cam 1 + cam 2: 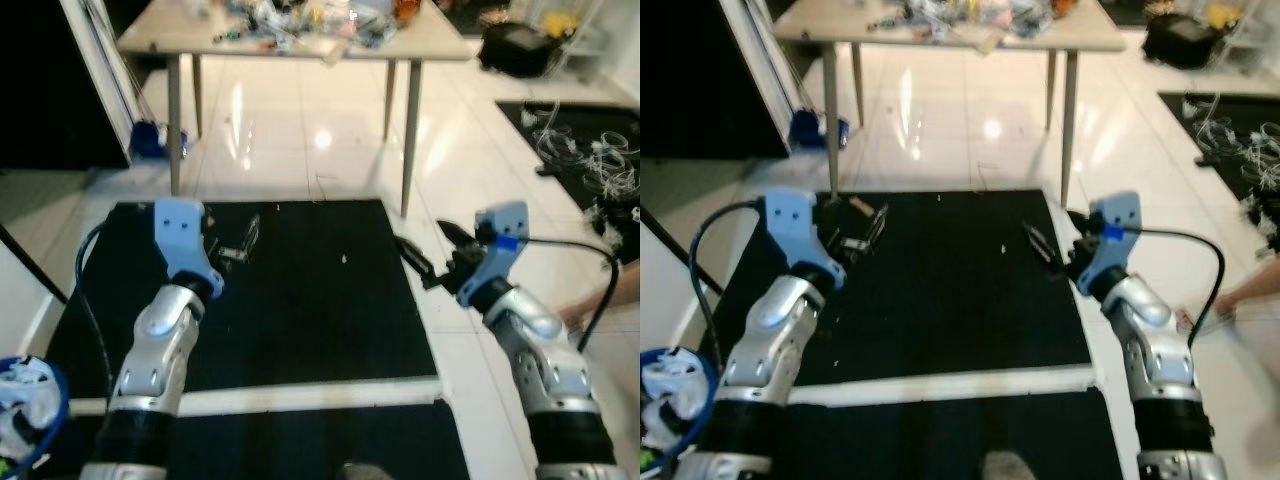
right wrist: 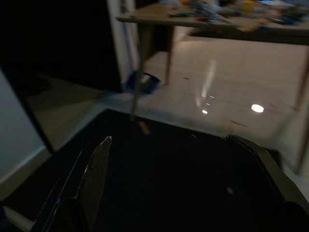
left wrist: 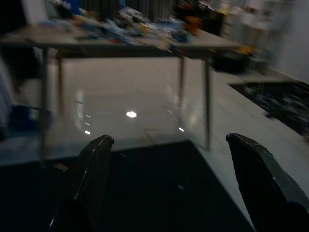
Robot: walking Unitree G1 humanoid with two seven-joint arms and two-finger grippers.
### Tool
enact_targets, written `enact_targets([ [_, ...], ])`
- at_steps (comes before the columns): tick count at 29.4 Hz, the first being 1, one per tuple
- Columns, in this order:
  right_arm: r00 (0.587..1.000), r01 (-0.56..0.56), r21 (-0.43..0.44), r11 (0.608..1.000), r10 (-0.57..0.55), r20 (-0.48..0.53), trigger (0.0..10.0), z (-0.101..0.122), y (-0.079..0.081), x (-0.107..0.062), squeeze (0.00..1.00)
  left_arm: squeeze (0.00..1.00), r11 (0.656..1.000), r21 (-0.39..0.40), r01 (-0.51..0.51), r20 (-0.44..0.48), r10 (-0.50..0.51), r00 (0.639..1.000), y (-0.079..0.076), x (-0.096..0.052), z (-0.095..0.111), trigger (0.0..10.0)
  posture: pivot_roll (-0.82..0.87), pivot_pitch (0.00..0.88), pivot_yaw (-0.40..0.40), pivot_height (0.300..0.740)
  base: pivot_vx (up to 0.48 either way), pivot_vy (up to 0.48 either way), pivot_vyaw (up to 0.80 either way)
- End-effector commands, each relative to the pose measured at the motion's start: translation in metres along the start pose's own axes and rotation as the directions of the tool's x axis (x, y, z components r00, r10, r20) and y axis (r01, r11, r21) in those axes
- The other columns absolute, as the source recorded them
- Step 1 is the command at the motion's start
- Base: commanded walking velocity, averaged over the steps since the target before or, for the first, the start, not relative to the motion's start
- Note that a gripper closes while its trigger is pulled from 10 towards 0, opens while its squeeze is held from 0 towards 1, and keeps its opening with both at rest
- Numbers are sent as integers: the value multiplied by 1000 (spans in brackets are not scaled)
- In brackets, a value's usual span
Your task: Picking trash to rubbish bin
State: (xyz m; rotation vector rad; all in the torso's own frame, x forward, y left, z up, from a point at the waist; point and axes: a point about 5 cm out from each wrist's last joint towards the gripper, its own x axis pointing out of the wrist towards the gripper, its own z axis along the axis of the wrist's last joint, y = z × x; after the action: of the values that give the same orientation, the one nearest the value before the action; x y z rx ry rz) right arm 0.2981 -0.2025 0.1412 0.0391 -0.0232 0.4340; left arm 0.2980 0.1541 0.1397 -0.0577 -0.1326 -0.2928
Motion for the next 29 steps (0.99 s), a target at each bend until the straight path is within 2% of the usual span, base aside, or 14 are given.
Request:
enact_targets([
  [1,1000,-25,-1,1000,25,4,10000,0,7,3,0,0,1000,8,-16,-11,16,1000,6,-3,-2,10000,-52,0,-9,740,480,0,0],
  [14,1000,-29,-1,1000,29,-7,10000,-2,7,4,0,0,1000,12,0,-10,0,1000,3,-2,-2,10000,-51,0,-9,740,480,0,0],
  [27,1000,-23,7,1000,23,-6,10000,-2,6,4,0,0,1000,14,2,-5,-2,1000,2,-2,0,10000,-53,0,-9,740,480,0,-761],
  [29,1000,-19,1,1000,19,-5,10000,-2,6,4,0,0,1000,14,3,-2,-3,1000,3,-2,1,10000,-53,0,-10,740,480,0,0],
])
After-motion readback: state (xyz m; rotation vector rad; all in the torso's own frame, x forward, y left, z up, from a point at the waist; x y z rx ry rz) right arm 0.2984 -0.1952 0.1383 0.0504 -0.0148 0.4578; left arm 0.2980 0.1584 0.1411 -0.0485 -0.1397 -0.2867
